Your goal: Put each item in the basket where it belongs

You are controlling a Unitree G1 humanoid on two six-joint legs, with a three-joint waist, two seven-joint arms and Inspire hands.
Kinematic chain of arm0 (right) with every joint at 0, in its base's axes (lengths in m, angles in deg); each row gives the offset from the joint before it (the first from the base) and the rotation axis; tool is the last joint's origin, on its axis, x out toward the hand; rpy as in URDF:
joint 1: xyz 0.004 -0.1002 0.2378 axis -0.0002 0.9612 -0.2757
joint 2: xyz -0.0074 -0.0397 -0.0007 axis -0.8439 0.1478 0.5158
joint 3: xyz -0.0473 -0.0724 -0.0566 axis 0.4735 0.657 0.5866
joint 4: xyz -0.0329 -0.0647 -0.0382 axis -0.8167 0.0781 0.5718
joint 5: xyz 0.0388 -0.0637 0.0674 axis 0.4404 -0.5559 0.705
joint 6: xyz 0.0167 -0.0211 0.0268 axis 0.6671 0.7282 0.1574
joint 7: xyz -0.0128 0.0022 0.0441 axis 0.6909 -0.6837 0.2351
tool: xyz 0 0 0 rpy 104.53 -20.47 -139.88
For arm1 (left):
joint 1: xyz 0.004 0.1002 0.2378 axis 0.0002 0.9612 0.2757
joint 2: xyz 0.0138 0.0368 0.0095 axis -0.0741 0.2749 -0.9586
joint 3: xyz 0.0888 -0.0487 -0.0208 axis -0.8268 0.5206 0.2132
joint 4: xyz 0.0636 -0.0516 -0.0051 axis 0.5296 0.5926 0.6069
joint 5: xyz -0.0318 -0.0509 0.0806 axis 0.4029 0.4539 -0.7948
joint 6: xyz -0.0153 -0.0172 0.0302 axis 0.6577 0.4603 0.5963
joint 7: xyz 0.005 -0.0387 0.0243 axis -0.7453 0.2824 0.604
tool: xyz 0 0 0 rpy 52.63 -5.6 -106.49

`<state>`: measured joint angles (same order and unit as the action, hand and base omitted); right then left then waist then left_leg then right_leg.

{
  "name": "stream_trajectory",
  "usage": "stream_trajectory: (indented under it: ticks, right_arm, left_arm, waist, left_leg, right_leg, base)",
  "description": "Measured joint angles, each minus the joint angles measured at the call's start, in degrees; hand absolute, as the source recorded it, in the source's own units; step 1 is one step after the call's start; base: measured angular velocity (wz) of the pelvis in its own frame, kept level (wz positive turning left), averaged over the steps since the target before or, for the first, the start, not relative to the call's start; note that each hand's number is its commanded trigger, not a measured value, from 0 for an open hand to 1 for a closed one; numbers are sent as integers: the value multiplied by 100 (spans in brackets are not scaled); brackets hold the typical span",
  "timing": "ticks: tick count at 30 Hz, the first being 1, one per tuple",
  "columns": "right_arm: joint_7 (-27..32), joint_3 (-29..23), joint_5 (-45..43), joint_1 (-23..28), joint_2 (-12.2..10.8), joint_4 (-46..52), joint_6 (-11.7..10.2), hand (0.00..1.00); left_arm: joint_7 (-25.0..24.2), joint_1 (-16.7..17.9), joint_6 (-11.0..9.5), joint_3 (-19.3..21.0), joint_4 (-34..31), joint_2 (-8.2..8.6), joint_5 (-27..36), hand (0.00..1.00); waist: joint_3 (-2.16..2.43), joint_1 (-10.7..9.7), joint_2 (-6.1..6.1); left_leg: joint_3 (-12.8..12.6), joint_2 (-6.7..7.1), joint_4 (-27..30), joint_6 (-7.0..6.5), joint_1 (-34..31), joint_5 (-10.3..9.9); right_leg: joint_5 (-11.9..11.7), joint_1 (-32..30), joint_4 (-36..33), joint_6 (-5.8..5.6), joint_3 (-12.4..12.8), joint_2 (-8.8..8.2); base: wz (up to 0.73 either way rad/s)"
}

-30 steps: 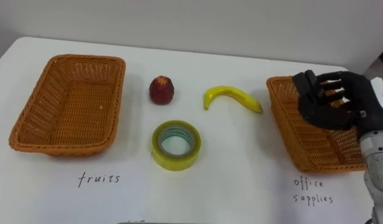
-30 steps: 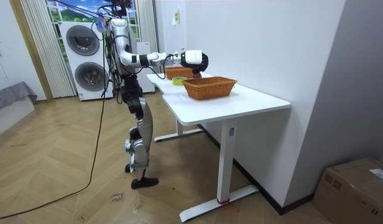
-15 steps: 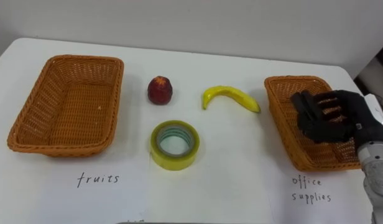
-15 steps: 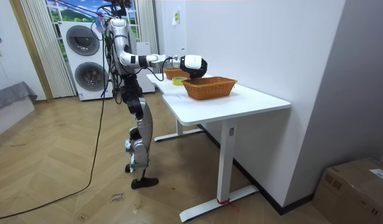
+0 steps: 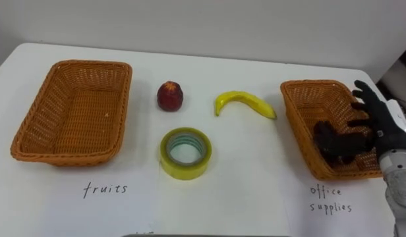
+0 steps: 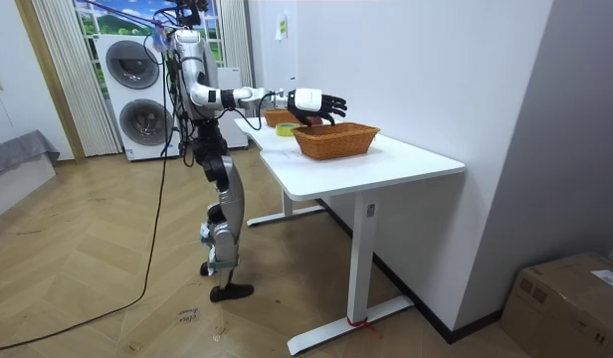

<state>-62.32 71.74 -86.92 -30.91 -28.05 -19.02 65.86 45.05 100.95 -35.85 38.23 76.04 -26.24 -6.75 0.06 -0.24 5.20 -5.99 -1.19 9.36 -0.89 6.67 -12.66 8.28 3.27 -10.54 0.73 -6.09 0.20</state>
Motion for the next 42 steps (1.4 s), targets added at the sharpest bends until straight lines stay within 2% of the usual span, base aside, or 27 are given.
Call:
stream_trajectory:
  ticks: [18, 21, 30, 42]
  right_arm:
    - [5, -12, 7, -18, 8, 140, 0, 0]
    - [11, -29, 12, -20, 8, 343, -1, 0]
    - [141, -183, -3, -119, 4, 852, -25, 0]
    - [206, -175, 167, -117, 2, 1518, -4, 0]
  left_arm:
    - [9, -42, -5, -25, 4, 1, 18, 0]
    - [11, -30, -18, 5, 11, 3, 16, 0]
    - [14, -26, -135, 3, 95, 8, 17, 0]
    - [69, 35, -124, -86, -157, 4, 18, 0]
  waist:
    - [11, -3, -1]
    - [23, 4, 22]
    - [-3, 40, 113]
    - [2, 53, 100]
  left_leg:
    - [-19, 0, -13, 0, 5, 0]
    - [-32, -2, -18, 0, 14, 0]
    - [-99, -2, -69, 0, 27, 0]
    - [-103, -6, -66, 0, -3, -1]
  right_leg:
    - [0, -29, -9, 0, 4, 3]
    - [0, -34, -9, 0, 49, 11]
    - [1, -42, -4, -1, 91, 18]
    - [0, -56, -8, -1, 46, 11]
  base:
    - [0]
    - [-1]
    - [-1]
    - [0]
